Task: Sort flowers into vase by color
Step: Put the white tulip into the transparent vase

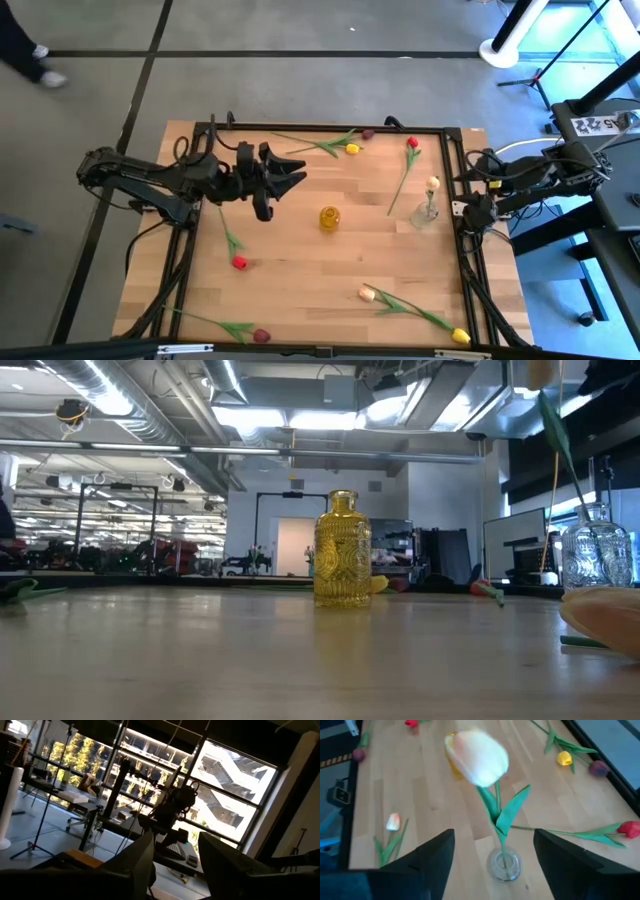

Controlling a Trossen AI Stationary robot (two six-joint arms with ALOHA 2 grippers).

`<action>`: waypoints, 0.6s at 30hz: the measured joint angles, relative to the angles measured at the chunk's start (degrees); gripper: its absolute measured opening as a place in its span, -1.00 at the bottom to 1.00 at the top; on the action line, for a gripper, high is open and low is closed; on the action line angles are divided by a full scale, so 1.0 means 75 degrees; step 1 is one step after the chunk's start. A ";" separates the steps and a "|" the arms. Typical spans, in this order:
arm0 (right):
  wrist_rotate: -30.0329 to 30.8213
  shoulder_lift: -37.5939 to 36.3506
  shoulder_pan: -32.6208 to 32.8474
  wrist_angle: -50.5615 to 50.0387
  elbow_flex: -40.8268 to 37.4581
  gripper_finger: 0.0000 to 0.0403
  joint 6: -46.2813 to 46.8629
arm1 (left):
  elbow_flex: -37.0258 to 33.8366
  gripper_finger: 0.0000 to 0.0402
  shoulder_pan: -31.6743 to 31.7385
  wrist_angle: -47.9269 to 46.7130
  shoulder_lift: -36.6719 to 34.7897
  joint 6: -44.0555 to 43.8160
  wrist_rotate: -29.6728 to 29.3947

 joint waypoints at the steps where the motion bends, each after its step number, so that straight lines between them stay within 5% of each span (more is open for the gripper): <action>1: -0.0056 0.0013 -0.0001 -0.0027 0.0096 0.40 -0.0024 | 0.0000 -0.24 0.0000 -0.0109 -0.0076 -0.0011 -0.0001; 12: -0.0250 0.0382 -0.0001 -0.0051 0.1014 0.42 -0.0281 | 0.0003 -0.24 -0.0033 -0.0877 -0.0817 -0.0007 0.0250; 18: -0.1476 0.0794 0.0002 0.1140 0.1026 0.33 -0.0536 | 0.0003 -0.24 -0.0364 -0.0985 -0.0628 0.0012 0.0328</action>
